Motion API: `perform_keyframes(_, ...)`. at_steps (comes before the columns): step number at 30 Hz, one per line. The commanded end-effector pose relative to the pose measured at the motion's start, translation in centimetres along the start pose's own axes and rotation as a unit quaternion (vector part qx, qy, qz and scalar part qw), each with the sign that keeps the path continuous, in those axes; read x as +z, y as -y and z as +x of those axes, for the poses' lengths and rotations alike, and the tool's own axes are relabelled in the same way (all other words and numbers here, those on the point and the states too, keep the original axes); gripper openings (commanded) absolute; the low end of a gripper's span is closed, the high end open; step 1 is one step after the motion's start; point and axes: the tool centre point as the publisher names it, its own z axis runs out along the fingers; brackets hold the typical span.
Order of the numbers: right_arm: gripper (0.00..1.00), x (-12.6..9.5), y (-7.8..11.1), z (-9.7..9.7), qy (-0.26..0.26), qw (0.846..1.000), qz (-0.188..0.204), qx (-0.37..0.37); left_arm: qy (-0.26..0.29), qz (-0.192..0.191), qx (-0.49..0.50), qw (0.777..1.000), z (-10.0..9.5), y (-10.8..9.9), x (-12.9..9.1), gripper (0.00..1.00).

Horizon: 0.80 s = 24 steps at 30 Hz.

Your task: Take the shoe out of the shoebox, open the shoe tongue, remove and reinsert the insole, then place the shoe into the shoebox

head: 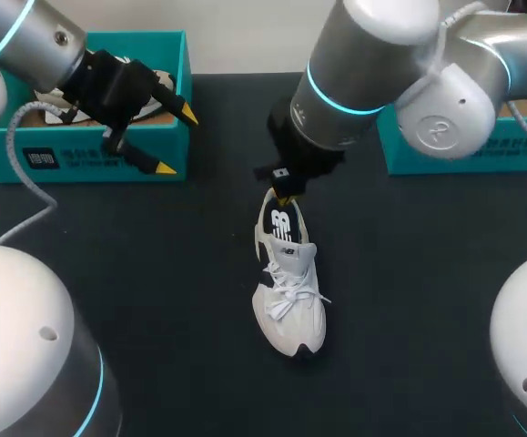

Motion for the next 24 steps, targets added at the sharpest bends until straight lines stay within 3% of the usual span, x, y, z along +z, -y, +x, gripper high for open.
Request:
perform_keyframes(1, 0.00, 0.0, 0.0, 0.3, 0.015, 1.000, -0.001, 0.001, -0.003, -0.001, 0.000, 1.000, -0.3, -0.1, 0.1, 1.00)
perform_keyframes(10, 0.00, 3.4, 0.5, -0.3, 0.049, 0.997, -0.016, 0.053, -0.003, -0.001, 0.000, 1.000, -0.3, -0.1, 0.1, 1.00)
perform_keyframes(17, 0.00, 6.4, 1.5, -0.3, 0.068, 0.995, 0.004, 0.066, -0.003, -0.001, 0.000, 1.000, -0.3, -0.1, 0.1, 1.00)
perform_keyframes(24, 0.00, 7.8, 2.2, -0.9, 0.078, 0.994, 0.014, 0.078, -0.003, -0.001, 0.000, 1.000, -0.3, -0.1, 0.1, 1.00)
